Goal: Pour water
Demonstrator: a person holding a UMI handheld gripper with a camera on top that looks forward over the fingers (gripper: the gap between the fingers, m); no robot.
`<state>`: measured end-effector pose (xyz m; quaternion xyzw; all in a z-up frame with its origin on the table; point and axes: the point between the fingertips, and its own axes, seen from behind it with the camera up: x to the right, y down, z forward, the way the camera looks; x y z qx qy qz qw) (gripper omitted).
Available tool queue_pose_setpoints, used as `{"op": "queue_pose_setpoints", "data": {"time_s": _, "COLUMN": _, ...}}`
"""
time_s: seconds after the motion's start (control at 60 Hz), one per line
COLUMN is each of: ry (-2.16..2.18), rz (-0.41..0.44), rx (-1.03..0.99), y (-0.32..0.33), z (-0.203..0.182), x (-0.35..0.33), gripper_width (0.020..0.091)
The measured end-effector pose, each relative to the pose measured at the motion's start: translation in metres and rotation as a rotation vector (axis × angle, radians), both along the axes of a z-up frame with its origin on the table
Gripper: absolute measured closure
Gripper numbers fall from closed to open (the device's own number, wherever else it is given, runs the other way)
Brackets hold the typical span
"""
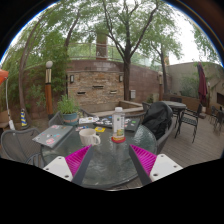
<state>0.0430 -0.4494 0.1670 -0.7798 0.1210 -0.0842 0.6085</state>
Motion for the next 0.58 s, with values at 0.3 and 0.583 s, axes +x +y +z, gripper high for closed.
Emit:
{"op": "queue_pose_setpoints", "data": {"time_s": 0.3, "ry": -0.019, "rz": 0.009, "rx": 0.004, "y": -0.089, "z": 0.000, "x": -0.037, "gripper_width": 0.0269}}
{"op": "queue_pose_setpoints", "data": {"time_s": 0.583, "ry": 0.061, "rz": 0.071, "rx": 0.046, "y": -0.089, "z": -0.007, "x": -0.047, "gripper_width": 0.0288}}
